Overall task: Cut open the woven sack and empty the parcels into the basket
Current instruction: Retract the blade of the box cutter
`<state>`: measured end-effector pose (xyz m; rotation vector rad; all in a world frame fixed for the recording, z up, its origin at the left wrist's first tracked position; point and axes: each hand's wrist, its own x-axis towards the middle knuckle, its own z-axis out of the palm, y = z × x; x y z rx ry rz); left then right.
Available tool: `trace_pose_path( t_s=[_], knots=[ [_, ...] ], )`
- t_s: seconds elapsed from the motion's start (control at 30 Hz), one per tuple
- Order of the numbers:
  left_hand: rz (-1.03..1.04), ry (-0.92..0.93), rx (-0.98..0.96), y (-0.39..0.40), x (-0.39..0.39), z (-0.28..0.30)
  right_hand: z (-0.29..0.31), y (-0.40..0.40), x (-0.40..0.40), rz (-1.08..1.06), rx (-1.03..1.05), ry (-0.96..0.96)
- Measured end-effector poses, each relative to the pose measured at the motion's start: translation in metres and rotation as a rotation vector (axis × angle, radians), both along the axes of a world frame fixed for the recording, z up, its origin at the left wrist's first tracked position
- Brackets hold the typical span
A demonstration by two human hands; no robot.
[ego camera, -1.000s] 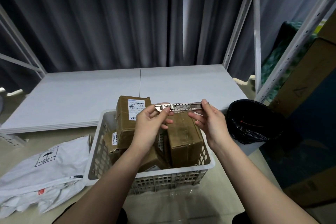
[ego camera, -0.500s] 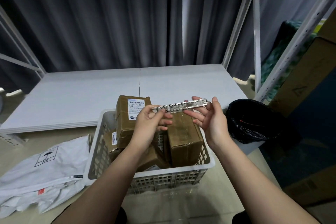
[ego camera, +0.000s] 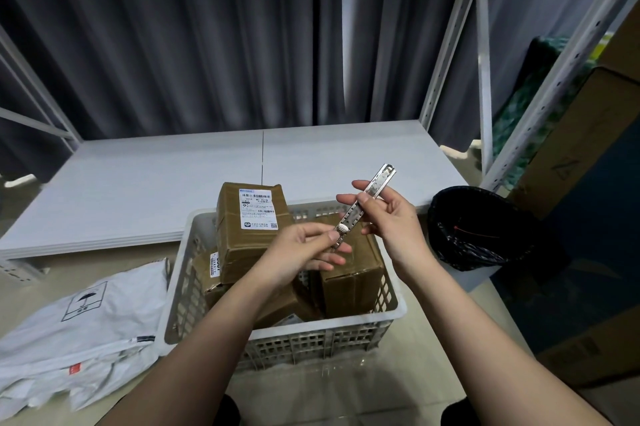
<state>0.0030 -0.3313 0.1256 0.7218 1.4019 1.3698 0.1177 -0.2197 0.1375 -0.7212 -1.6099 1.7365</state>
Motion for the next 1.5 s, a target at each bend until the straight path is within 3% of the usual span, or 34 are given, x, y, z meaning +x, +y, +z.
trace_pose_path(
  t_s=[0.27, 0.7, 0.87, 1.03, 1.2, 1.33, 1.47, 1.5],
  knots=[
    [-0.189, 0.024, 0.019, -0.002, 0.006, 0.0, 0.001, -0.001, -0.001, 0.033, -0.036, 0.012],
    [-0.09, 0.079, 0.023, 0.002, 0.009, -0.012, -0.003, 0.001, -0.001, 0.117, -0.053, -0.056],
    [0.004, 0.029, -0.016, 0.013, 0.015, -0.026, -0.02, 0.0, -0.004, 0.249, -0.114, -0.187],
    [-0.098, -0.047, -0.092, 0.052, 0.025, -0.02, -0.019, 0.032, -0.001, 0.057, -0.248, -0.174],
    [-0.113, 0.023, -0.168, 0.116, 0.034, -0.024, -0.04, 0.093, -0.001, -0.075, -0.331, -0.274],
    [-0.11, 0.086, -0.236, 0.162, 0.034, -0.042, -0.069, 0.141, -0.005, -0.003, -0.315, -0.406],
    [-0.054, 0.236, -0.351, 0.215, 0.027, -0.073, -0.106, 0.179, -0.013, 0.028, -0.331, -0.398],
    [-0.055, 0.355, -0.363, 0.226, 0.025, -0.083, -0.116, 0.188, -0.017, 0.002, -0.322, -0.395]
  ],
)
